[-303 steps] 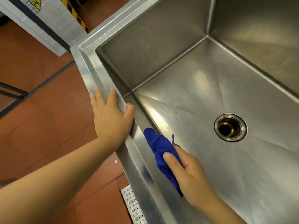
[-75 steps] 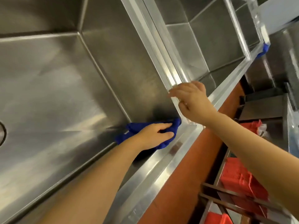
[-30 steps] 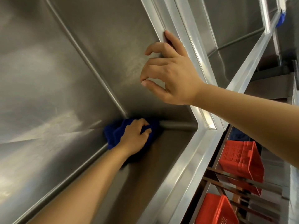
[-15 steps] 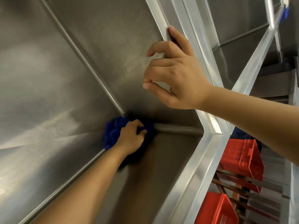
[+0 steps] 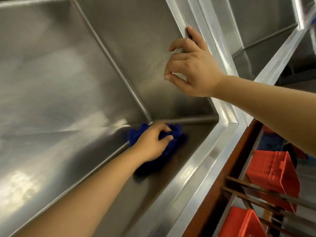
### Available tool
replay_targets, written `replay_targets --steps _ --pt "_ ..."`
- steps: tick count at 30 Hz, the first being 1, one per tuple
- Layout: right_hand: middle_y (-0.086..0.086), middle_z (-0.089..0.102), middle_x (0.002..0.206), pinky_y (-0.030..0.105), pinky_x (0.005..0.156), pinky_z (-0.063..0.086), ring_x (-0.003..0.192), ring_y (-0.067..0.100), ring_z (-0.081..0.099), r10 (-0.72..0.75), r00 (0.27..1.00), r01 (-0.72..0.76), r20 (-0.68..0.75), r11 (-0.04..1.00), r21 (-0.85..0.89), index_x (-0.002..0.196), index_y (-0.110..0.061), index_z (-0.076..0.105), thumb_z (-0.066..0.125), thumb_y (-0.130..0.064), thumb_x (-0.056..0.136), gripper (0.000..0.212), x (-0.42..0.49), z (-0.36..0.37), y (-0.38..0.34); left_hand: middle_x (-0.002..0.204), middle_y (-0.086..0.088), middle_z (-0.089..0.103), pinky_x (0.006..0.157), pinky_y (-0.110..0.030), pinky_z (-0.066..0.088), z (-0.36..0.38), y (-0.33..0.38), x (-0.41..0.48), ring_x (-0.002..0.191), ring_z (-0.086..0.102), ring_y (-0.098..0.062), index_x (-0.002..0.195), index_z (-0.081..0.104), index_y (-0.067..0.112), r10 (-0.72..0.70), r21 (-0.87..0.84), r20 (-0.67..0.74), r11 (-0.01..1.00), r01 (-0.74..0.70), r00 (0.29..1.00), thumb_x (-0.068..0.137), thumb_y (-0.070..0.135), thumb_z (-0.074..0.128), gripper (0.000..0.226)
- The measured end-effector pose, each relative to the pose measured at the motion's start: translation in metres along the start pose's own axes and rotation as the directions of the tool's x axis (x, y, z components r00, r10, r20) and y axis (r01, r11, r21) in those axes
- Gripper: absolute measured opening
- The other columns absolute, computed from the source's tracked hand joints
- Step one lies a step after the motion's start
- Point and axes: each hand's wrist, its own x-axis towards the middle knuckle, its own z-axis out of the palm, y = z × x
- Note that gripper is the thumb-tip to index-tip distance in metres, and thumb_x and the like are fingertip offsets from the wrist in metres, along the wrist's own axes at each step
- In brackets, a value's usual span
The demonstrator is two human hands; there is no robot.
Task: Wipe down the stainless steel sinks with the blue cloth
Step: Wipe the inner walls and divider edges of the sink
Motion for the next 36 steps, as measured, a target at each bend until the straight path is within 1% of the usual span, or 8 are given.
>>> replay_targets --steps 5,8,14,19,24,28,32,36 --pt "0.001 0.065 0.091 0.054 0.115 0.006 0.104 0.025 0.059 0.146 0.988 -0.151 0.048 0.979 0.136 0.094 -0.018 0.067 0.040 -0.027 0.098 0.029 -0.037 -0.014 -0.041 0.102 0.013 0.061 0.083 -0.008 0.036 -0.015 0.038 -0.069 0.094 0.054 0.003 0.098 0.059 0.024 0.088 -0.033 0.075 0.996 -0.086 0.993 0.095 0.021 0.055 0.006" --pt "-0.001 0.064 0.089 0.054 0.113 0.019 0.096 0.022 0.060 0.258 0.963 -0.270 0.082 0.923 0.274 0.092 -0.017 0.067 0.038 -0.031 0.098 0.033 -0.083 -0.018 -0.074 0.094 0.015 0.061 0.077 -0.001 0.035 -0.015 0.045 -0.088 0.086 0.054 0.008 0.096 0.060 0.017 0.130 -0.050 0.055 0.991 -0.127 0.990 0.095 0.016 0.055 0.005" --pt "-0.004 0.067 0.087 0.051 0.106 0.033 0.088 0.019 0.062 0.317 0.920 -0.388 0.229 0.818 0.424 0.092 -0.016 0.067 0.029 -0.037 0.096 0.044 -0.093 -0.011 -0.107 0.086 0.009 0.053 0.068 -0.015 0.034 -0.014 0.030 -0.085 0.077 0.048 -0.007 0.098 0.059 0.014 0.035 0.044 -0.006 0.998 -0.035 0.999 0.097 0.021 0.051 0.010" --pt "-0.005 0.066 0.086 0.049 0.107 0.032 0.086 0.017 0.061 0.319 0.930 -0.367 0.181 0.810 0.457 0.092 -0.019 0.066 0.029 -0.039 0.098 0.042 -0.082 -0.006 -0.114 0.085 0.018 0.057 0.066 -0.004 0.037 -0.021 0.026 -0.112 0.068 0.051 0.014 0.098 0.059 0.012 0.124 -0.038 0.038 0.992 -0.123 0.991 0.097 0.014 0.051 0.008" --pt "-0.004 0.068 0.078 0.041 0.101 0.037 0.078 0.017 0.063 0.382 0.916 -0.393 0.122 0.796 0.460 0.087 -0.022 0.069 0.030 -0.039 0.100 0.044 -0.081 0.000 -0.118 0.097 0.014 0.058 0.072 0.003 0.033 -0.029 -0.020 -0.086 0.085 0.050 0.000 0.097 0.054 0.024 -0.018 0.054 0.013 0.998 0.018 1.000 0.099 0.018 0.049 0.008" --pt "-0.003 0.069 0.076 0.043 0.086 0.046 0.074 0.018 0.062 0.373 0.922 -0.376 0.107 0.789 0.485 0.086 -0.019 0.071 0.032 -0.035 0.100 0.045 -0.079 -0.001 -0.117 0.101 -0.001 0.061 0.062 0.000 0.035 -0.033 -0.047 -0.074 0.075 0.050 -0.003 0.098 0.054 0.020 -0.138 0.069 -0.044 0.988 0.141 0.989 0.098 0.016 0.050 0.006" --pt "-0.004 0.067 0.074 0.041 0.079 0.046 0.071 0.016 0.060 0.348 0.930 -0.360 0.120 0.793 0.491 0.084 -0.020 0.070 0.030 -0.036 0.100 0.046 -0.079 -0.003 -0.117 0.094 0.023 0.058 0.078 -0.004 0.036 -0.032 -0.023 -0.096 0.087 0.053 0.008 0.094 0.059 0.028 0.036 -0.037 0.030 0.999 -0.034 0.999 0.096 0.019 0.053 0.011" --pt "-0.005 0.067 0.074 0.040 0.075 0.047 0.072 0.014 0.059 0.356 0.924 -0.378 0.143 0.784 0.493 0.084 -0.020 0.070 0.032 -0.037 0.098 0.044 -0.079 -0.002 -0.117 0.097 0.018 0.061 0.082 -0.005 0.038 -0.031 -0.032 -0.093 0.090 0.056 0.006 0.101 0.062 0.021 0.094 -0.015 0.036 0.996 -0.093 0.995 0.097 0.017 0.053 0.011"
